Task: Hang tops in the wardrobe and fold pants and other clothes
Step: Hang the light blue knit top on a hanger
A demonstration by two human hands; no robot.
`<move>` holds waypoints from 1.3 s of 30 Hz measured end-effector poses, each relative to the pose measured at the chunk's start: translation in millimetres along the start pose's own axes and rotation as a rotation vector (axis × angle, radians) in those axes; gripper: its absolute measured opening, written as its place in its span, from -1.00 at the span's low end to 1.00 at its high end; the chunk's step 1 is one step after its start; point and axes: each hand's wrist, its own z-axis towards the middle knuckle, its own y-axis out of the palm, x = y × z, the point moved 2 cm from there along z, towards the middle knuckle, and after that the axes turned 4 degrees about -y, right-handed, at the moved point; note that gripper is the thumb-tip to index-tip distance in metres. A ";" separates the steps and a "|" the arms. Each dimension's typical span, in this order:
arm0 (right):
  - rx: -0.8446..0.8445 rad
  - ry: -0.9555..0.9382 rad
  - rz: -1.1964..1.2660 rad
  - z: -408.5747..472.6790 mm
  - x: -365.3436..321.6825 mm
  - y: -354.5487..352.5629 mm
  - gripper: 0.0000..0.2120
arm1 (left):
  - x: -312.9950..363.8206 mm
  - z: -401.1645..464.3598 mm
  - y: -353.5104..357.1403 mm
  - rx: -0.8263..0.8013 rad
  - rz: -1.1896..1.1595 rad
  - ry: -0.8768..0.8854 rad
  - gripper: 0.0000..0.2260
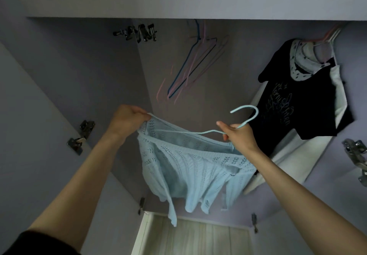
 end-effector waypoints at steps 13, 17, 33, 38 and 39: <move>-0.062 0.021 -0.160 11.1 -45.6 21.0 -0.46 | -6.9 -18.1 26.3 -0.154 0.198 0.302 -0.81; 0.017 0.117 -0.016 14.8 -32.5 6.2 -0.48 | -36.3 2.5 7.0 0.183 0.257 0.334 -0.52; 0.203 0.086 -0.147 21.1 -27.5 -20.6 -0.53 | -13.8 24.3 -21.9 0.238 0.068 0.307 -0.67; 0.155 0.069 -0.222 17.7 -39.1 -9.6 -0.51 | -1.4 16.0 -8.4 0.254 0.469 0.501 -0.76; 0.138 0.067 -0.242 15.5 -40.8 -6.5 -0.50 | -1.3 10.8 2.3 0.221 0.583 0.597 -0.75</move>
